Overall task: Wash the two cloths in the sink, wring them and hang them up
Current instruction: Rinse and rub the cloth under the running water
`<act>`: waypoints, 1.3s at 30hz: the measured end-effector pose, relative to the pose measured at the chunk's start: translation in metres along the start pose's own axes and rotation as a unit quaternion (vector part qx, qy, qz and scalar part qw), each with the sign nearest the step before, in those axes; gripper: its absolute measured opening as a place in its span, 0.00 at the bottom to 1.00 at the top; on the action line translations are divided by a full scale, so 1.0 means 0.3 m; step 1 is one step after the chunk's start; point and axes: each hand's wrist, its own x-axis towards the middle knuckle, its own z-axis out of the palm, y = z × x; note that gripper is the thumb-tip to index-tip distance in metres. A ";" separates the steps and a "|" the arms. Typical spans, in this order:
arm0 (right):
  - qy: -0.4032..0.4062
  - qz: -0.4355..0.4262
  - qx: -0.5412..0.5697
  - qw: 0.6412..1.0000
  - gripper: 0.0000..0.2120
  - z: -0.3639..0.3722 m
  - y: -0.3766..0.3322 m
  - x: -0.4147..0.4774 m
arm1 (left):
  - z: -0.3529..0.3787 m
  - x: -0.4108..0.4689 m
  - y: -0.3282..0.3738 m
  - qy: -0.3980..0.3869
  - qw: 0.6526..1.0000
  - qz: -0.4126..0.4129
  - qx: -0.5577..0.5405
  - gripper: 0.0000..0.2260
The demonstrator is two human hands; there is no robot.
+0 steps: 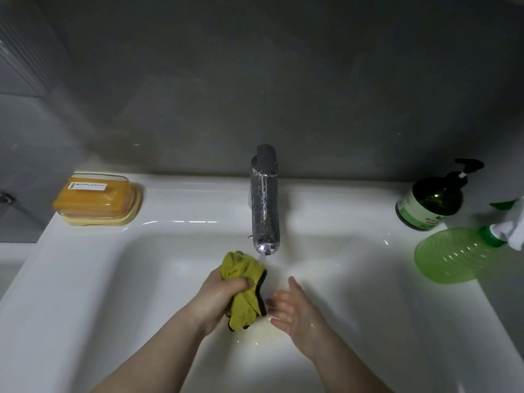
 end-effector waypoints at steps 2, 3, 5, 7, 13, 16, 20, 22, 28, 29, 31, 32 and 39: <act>-0.040 0.038 0.044 0.997 0.31 0.004 -0.029 0.023 | 0.007 -0.018 0.018 -0.056 0.997 0.012 0.042 0.09; -0.079 0.037 0.051 0.995 0.34 0.016 -0.047 0.029 | 0.012 -0.026 0.017 -0.085 0.994 0.015 0.066 0.09; -0.120 0.020 0.062 0.991 0.32 0.050 -0.081 0.033 | 0.024 -0.043 0.002 -0.138 0.984 0.013 0.116 0.09; -0.125 -0.009 0.053 0.991 0.21 0.075 -0.106 0.043 | 0.028 -0.051 -0.027 -0.168 0.973 0.001 0.159 0.08; -0.169 -0.106 -0.010 0.980 0.13 0.052 -0.122 -0.008 | -0.033 -0.050 -0.075 -0.188 0.973 -0.076 0.107 0.22; -0.127 -0.065 -0.063 0.988 0.17 0.043 -0.111 -0.019 | -0.031 -0.038 -0.070 -0.168 0.984 -0.056 0.022 0.22; -0.135 -0.072 -0.161 0.975 0.19 0.048 -0.088 -0.035 | -0.006 -0.020 -0.028 -0.116 0.990 -0.028 -0.073 0.13; -0.156 -0.078 -0.218 0.960 0.16 0.056 -0.077 -0.049 | -0.003 -0.008 -0.014 -0.079 0.994 -0.022 -0.067 0.12; -0.145 -0.145 -0.205 0.957 0.10 0.030 -0.072 -0.053 | -0.036 0.024 0.007 -0.023 0.997 0.019 -0.077 0.15; -0.129 -0.153 -0.168 0.965 0.10 0.022 -0.075 -0.051 | -0.047 0.026 0.013 -0.024 0.996 0.023 -0.083 0.15; -0.072 -0.160 -0.105 0.979 0.09 0.002 -0.090 -0.045 | -0.071 0.031 0.029 -0.016 0.994 0.026 -0.100 0.15; -0.037 -0.162 -0.090 0.982 0.09 -0.009 -0.099 -0.041 | -0.084 0.034 0.039 -0.007 0.994 0.024 -0.105 0.14; 0.082 -0.174 -0.103 0.976 0.15 -0.033 -0.134 -0.017 | -0.120 0.054 0.064 0.033 0.995 0.016 -0.093 0.16</act>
